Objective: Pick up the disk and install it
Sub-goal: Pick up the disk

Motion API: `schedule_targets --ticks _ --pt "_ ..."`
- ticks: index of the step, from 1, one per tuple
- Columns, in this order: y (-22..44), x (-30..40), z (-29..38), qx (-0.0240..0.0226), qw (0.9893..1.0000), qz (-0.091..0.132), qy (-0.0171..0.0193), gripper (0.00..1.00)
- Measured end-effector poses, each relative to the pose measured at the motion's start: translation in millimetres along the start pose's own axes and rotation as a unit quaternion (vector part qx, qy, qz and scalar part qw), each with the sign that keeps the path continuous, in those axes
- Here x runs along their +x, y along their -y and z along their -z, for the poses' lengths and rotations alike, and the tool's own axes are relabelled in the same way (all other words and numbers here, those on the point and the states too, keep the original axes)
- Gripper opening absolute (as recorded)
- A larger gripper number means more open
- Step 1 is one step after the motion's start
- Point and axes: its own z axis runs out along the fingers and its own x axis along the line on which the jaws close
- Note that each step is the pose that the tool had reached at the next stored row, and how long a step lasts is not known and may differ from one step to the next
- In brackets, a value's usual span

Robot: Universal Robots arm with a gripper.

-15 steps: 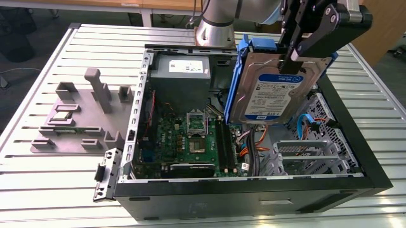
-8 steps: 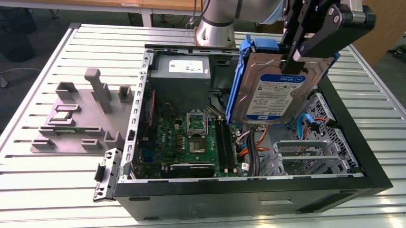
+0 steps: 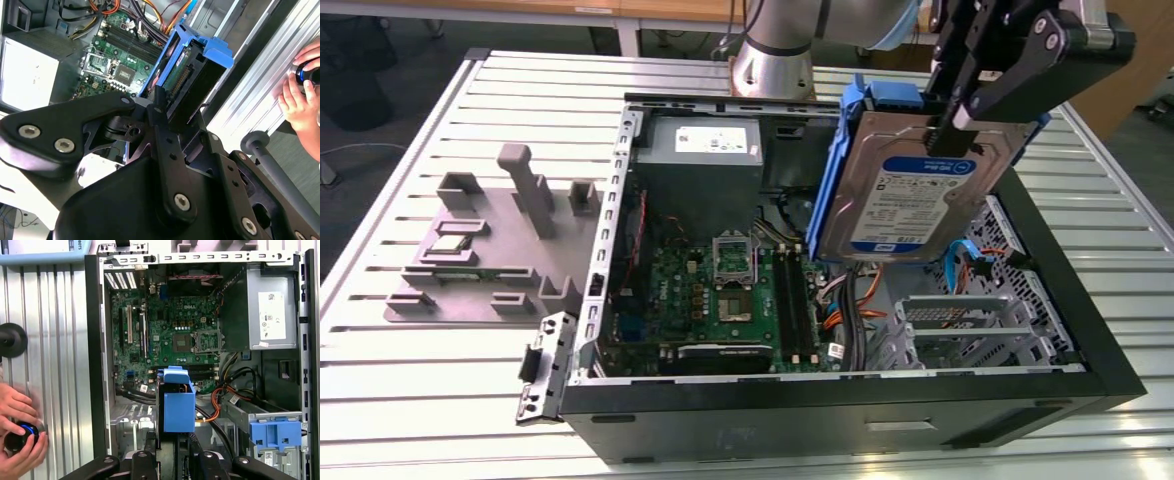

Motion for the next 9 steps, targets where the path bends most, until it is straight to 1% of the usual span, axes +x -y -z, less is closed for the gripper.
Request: schedule_targets --ticks 6,9 --pt "0.6 0.0 0.0 0.0 1.0 0.0 0.0 0.35" --pt "0.6 0.0 1.2 0.0 1.0 0.0 -0.0001 0.35"
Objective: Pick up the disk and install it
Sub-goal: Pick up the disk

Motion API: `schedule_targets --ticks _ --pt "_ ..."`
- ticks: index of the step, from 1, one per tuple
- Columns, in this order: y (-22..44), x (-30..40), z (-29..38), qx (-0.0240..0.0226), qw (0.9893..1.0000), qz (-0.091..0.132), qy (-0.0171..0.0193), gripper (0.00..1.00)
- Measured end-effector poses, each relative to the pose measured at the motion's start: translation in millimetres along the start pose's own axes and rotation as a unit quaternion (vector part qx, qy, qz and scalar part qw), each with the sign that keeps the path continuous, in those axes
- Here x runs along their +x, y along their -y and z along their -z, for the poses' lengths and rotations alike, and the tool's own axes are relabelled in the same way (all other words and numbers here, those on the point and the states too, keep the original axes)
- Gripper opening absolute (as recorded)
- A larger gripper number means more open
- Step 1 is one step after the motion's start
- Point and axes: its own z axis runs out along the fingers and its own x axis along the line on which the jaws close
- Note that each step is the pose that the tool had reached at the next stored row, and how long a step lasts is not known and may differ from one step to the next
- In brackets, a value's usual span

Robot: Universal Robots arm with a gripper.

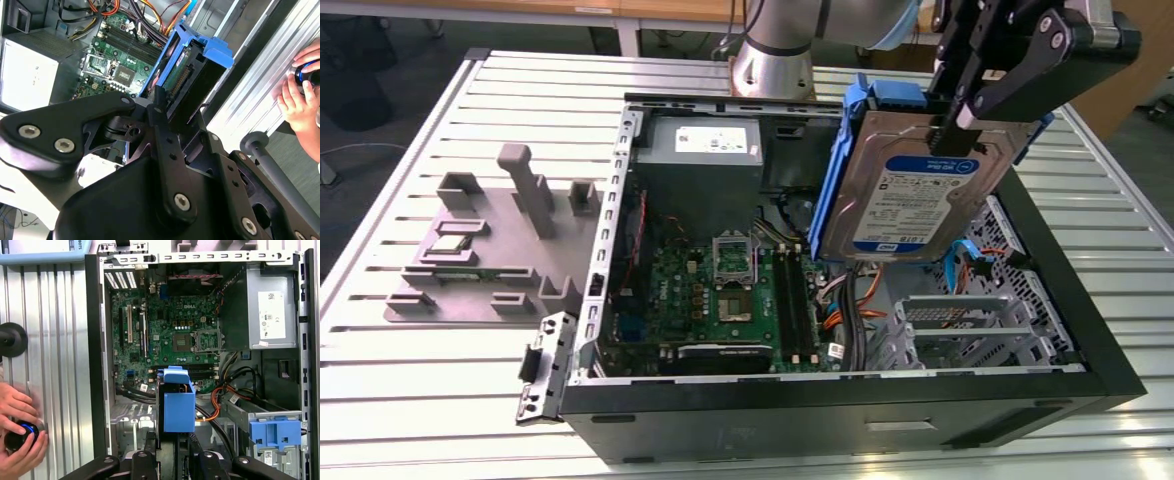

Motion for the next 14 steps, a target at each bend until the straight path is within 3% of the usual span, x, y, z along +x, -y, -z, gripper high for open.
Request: schedule_targets --ticks 6,14 --pt "0.0 0.0 0.9 0.0 1.0 0.0 0.0001 0.35" --pt "0.6 2.7 1.1 0.0003 1.0 0.0 -0.0042 0.35"
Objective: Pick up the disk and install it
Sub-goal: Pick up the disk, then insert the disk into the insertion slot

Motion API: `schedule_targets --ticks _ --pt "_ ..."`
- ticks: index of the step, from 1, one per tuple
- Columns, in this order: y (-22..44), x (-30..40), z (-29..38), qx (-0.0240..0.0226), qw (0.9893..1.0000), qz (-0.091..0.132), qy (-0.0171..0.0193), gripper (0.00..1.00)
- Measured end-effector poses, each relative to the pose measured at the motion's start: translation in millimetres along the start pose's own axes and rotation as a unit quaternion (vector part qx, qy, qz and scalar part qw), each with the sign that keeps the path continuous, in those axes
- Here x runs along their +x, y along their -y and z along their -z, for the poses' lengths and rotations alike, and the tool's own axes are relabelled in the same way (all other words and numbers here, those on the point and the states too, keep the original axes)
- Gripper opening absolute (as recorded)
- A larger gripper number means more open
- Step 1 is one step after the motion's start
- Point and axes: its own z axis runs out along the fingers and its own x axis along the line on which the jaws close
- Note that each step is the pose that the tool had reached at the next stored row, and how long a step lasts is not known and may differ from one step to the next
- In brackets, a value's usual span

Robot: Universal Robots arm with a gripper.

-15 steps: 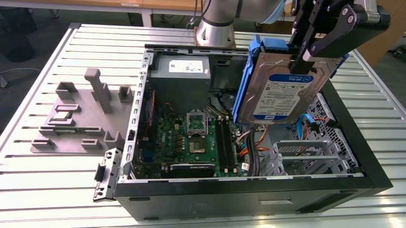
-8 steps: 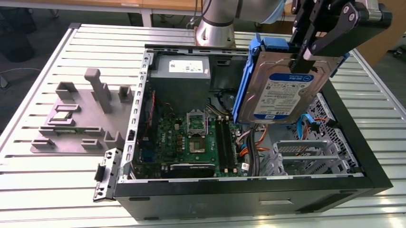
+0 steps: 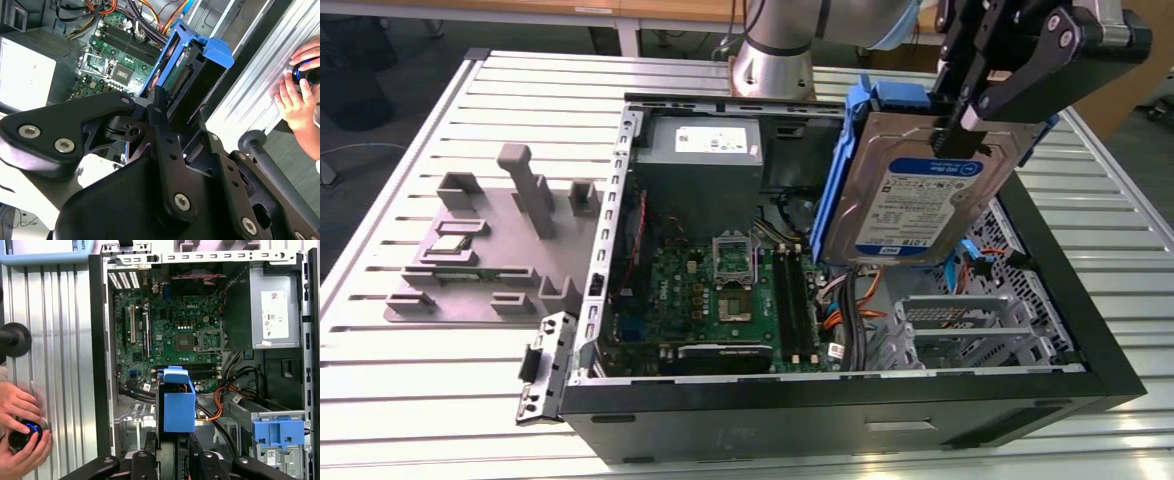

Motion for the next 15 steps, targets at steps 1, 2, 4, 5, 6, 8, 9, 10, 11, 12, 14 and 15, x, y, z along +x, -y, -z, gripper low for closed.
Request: schedule_targets --ticks 1,2,4,5,6,8,9,10,11,12,14,15 --pt "0.0 0.2 0.0 0.0 1.0 0.0 -0.0002 0.35" --pt "0.0 0.2 0.0 0.0 1.0 0.0 -0.0003 0.35" --pt "0.1 0.3 0.0 0.0 1.0 0.0 -0.0004 0.35" --pt "0.1 0.4 0.0 0.0 1.0 0.0 -0.0003 0.35" --pt "0.1 0.4 0.0 0.0 1.0 0.0 -0.0003 0.35" --pt "0.2 0.6 0.0 0.0 1.0 0.0 -0.0004 0.35" --pt "0.4 1.0 0.0 0.0 1.0 0.0 -0.0003 0.35" --pt "0.5 1.1 0.0 0.0 1.0 0.0 -0.0003 0.35" --pt "0.5 1.1 0.0 0.0 1.0 0.0 -0.0003 0.35" --pt "0.5 1.1 0.0 0.0 1.0 0.0 -0.0003 0.35" --pt "0.5 1.1 0.0 0.0 1.0 0.0 -0.0003 0.35" --pt "0.6 1.2 0.0 0.0 1.0 0.0 -0.0003 0.35"
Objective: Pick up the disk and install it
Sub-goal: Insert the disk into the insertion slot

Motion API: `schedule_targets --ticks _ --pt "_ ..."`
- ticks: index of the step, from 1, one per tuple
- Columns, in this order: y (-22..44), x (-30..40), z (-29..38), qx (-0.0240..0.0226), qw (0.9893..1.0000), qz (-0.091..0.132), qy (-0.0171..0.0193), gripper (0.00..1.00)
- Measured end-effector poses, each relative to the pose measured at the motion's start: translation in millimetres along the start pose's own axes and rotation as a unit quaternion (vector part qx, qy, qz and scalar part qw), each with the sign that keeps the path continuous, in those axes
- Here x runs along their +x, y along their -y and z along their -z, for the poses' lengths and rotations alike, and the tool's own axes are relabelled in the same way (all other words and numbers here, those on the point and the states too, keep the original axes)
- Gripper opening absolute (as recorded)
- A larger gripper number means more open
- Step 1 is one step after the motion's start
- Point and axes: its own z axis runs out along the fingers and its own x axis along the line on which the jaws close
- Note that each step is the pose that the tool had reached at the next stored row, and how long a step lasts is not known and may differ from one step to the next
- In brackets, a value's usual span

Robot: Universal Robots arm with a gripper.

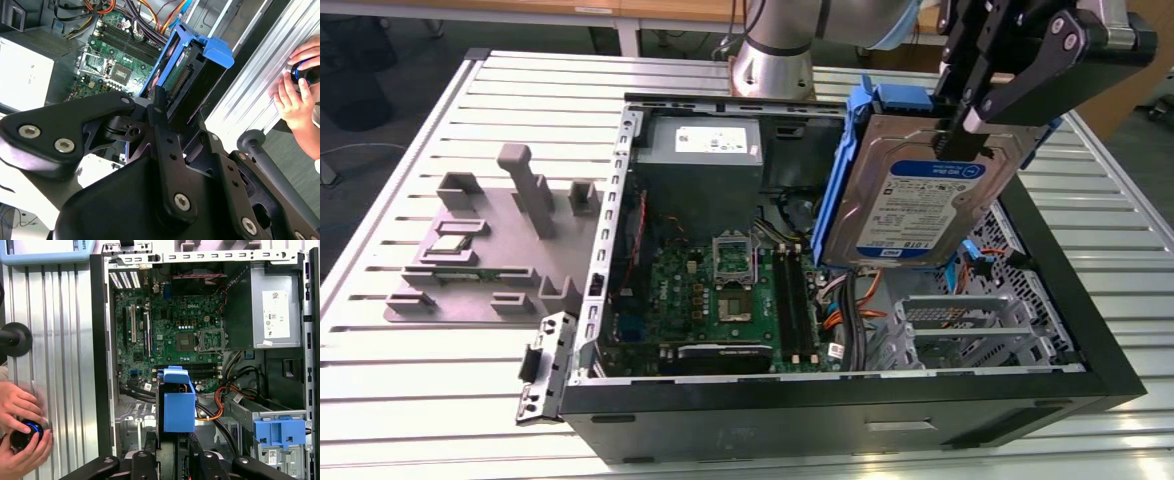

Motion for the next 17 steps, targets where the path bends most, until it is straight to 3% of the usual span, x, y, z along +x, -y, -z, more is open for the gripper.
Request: schedule_targets --ticks 9,11,17 --pt "3.8 -0.2 0.0 0.0 1.0 0.0 0.0 0.35" --pt "10.3 -0.6 -0.1 0.0 1.0 0.0 0.0 0.35" --pt "10.4 -0.6 2.0 0.0 1.0 0.0 0.0 0.35"
